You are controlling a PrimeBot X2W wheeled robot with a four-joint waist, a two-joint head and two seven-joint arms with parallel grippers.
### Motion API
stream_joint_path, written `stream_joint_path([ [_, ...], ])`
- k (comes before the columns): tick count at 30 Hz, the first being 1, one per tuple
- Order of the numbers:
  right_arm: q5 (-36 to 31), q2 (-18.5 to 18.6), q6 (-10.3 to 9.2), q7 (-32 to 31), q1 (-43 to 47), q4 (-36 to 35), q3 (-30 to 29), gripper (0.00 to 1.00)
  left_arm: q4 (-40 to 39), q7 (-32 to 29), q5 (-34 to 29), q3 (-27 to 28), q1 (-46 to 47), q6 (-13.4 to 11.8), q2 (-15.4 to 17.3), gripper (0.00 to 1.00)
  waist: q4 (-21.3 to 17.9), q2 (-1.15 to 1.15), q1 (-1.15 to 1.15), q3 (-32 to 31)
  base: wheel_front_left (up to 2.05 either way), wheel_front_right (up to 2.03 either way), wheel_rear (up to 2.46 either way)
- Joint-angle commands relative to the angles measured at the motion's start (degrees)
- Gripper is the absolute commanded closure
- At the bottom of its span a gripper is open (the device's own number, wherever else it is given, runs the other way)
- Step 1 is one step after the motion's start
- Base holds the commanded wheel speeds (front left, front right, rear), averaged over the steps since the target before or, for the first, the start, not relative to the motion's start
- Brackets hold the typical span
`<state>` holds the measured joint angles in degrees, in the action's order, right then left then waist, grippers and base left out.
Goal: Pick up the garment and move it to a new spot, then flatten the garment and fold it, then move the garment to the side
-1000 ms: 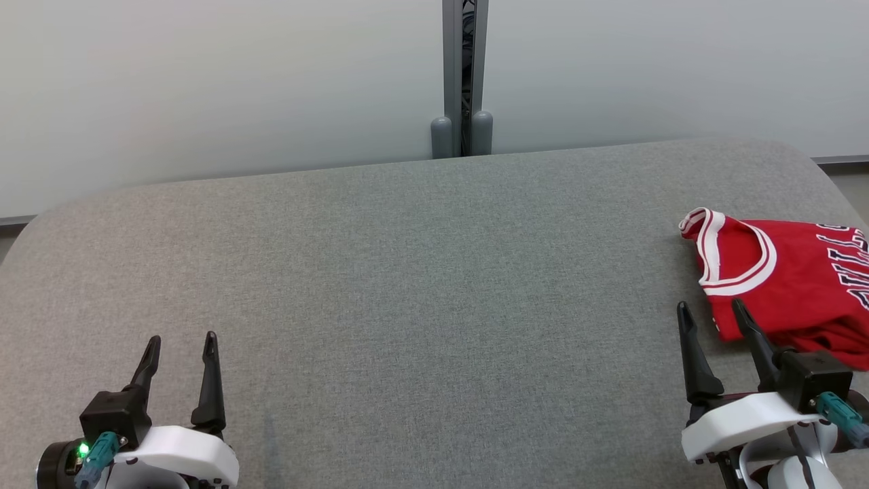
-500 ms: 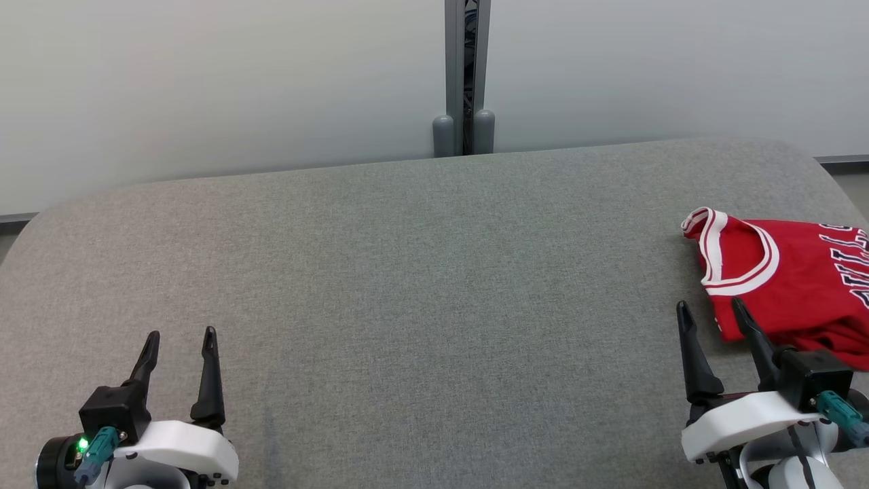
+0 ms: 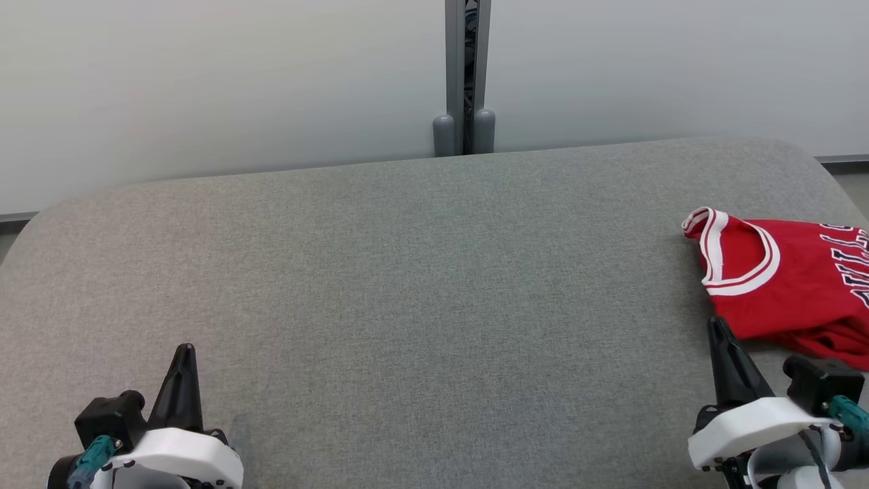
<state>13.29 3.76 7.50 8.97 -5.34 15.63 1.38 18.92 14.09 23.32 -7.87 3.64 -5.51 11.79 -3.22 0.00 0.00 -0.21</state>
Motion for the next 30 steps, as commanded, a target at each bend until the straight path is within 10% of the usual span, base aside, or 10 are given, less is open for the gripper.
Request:
stream_joint_path([
  [1, 4.50, 0.31, 0.00, -1.73, -1.66, -0.71, -1.47, 1.00, -1.67, -0.49, 4.14, 0.84, 0.95, 0.95, 0.20, 1.00, 0.09, 0.00, 0.00, 0.00, 0.00, 0.00, 0.00],
  [30, 30.25, -0.07, 0.00, -11.06, -2.37, -0.40, -6.79, 1.00, -8.63, -2.68, 27.20, 2.26, -2.17, 3.44, -2.93, 1.00, 0.83, 0.00, 0.00, 0.04, 0.00, 0.00, 0.00],
])
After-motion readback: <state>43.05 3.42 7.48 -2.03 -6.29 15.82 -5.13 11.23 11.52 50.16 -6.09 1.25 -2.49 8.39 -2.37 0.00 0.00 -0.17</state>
